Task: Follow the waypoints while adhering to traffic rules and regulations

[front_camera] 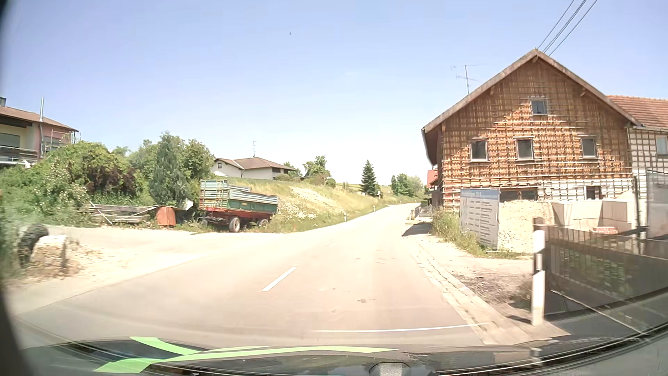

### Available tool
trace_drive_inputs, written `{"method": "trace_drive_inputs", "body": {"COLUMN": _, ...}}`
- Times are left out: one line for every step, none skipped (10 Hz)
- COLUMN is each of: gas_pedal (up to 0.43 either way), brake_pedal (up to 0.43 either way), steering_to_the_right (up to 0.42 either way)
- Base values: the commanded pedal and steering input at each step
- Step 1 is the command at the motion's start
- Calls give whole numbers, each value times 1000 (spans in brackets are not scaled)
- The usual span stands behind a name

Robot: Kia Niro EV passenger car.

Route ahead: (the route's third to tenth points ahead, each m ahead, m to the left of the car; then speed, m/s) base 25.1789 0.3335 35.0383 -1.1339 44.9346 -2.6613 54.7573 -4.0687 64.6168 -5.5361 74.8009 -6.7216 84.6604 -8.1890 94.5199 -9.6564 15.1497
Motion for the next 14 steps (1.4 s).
{"method": "trace_drive_inputs", "body": {"gas_pedal": 138, "brake_pedal": 0, "steering_to_the_right": 16}}
{"method": "trace_drive_inputs", "body": {"gas_pedal": 138, "brake_pedal": 0, "steering_to_the_right": 16}}
{"method": "trace_drive_inputs", "body": {"gas_pedal": 157, "brake_pedal": 0, "steering_to_the_right": 16}}
{"method": "trace_drive_inputs", "body": {"gas_pedal": 157, "brake_pedal": 0, "steering_to_the_right": 16}}
{"method": "trace_drive_inputs", "body": {"gas_pedal": 157, "brake_pedal": 0, "steering_to_the_right": 16}}
{"method": "trace_drive_inputs", "body": {"gas_pedal": 157, "brake_pedal": 0, "steering_to_the_right": 16}}
{"method": "trace_drive_inputs", "body": {"gas_pedal": 157, "brake_pedal": 0, "steering_to_the_right": 16}}
{"method": "trace_drive_inputs", "body": {"gas_pedal": 157, "brake_pedal": 0, "steering_to_the_right": 16}}
{"method": "trace_drive_inputs", "body": {"gas_pedal": 157, "brake_pedal": 0, "steering_to_the_right": 16}}
{"method": "trace_drive_inputs", "body": {"gas_pedal": 157, "brake_pedal": 0, "steering_to_the_right": 14}}
{"method": "trace_drive_inputs", "body": {"gas_pedal": 150, "brake_pedal": 0, "steering_to_the_right": 11}}
{"method": "trace_drive_inputs", "body": {"gas_pedal": 150, "brake_pedal": 0, "steering_to_the_right": 12}}
{"method": "trace_drive_inputs", "body": {"gas_pedal": 150, "brake_pedal": 0, "steering_to_the_right": 11}}
{"method": "trace_drive_inputs", "body": {"gas_pedal": 157, "brake_pedal": 0, "steering_to_the_right": 11}}
